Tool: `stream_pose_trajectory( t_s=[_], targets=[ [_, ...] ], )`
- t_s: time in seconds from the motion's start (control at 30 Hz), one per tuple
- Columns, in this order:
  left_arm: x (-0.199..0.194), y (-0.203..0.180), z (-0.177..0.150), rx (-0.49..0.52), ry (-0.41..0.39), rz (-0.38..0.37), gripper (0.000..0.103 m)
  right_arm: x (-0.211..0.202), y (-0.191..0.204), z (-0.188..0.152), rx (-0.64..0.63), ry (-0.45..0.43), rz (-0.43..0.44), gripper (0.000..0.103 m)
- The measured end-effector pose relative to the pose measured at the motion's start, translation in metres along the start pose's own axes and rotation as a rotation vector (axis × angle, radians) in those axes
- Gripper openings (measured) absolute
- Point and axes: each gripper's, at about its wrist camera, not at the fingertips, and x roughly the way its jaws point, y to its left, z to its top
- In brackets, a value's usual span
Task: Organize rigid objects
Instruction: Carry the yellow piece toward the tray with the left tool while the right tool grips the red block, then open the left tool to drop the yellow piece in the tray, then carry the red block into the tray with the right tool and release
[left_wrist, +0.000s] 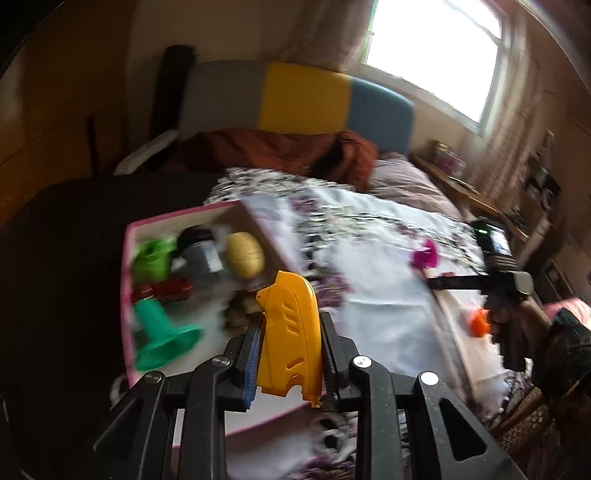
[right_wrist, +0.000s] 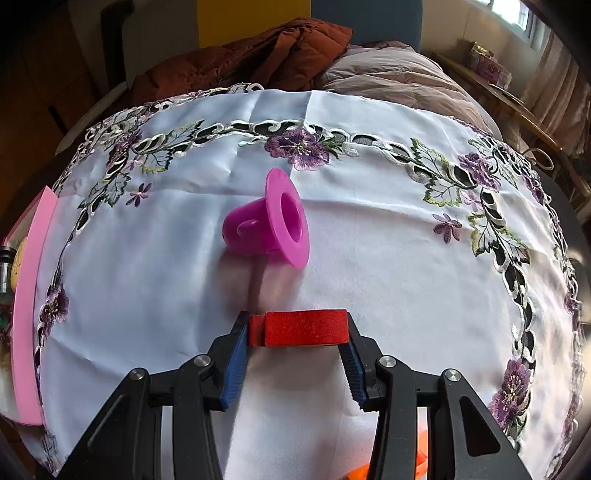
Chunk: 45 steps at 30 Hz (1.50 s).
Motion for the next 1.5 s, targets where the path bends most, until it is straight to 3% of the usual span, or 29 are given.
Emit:
stream_pose_trajectory(
  t_s=[0.27,0.47,0.57,0.83,1.1,1.5],
  targets=[
    [0.016,0.058,-0.024,-0.144,0.08,0.075,0.028,0.0,0.0,0.001,-0.003,0.001,-0.001,0.046],
    [0.035,0.066,-0.031,-0.082,0.108,0.123,0.028,0.0,0.001,0.001,-0.01,0.001,-0.006,0.047],
    [0.037,0.069,-0.032,-0.085,0.118,0.118,0.034,0.0,0.001,0.001,-0.011,0.001,-0.007,0.047],
    [0.026,0.064,-0.031,-0.035,0.081,0.228,0.034,0.0,0.002,0.001,-0.018,0.0,-0.013,0.046],
    [0.012,0.064,-0.024,-0.076,0.038,0.246,0.034,-0.001,0.008,0.0,-0.053,-0.007,-0.041,0.046],
    [0.002,0.06,-0.022,-0.077,0.025,0.245,0.034,-0.006,0.011,-0.001,-0.047,-0.015,-0.012,0.046]
  ],
)
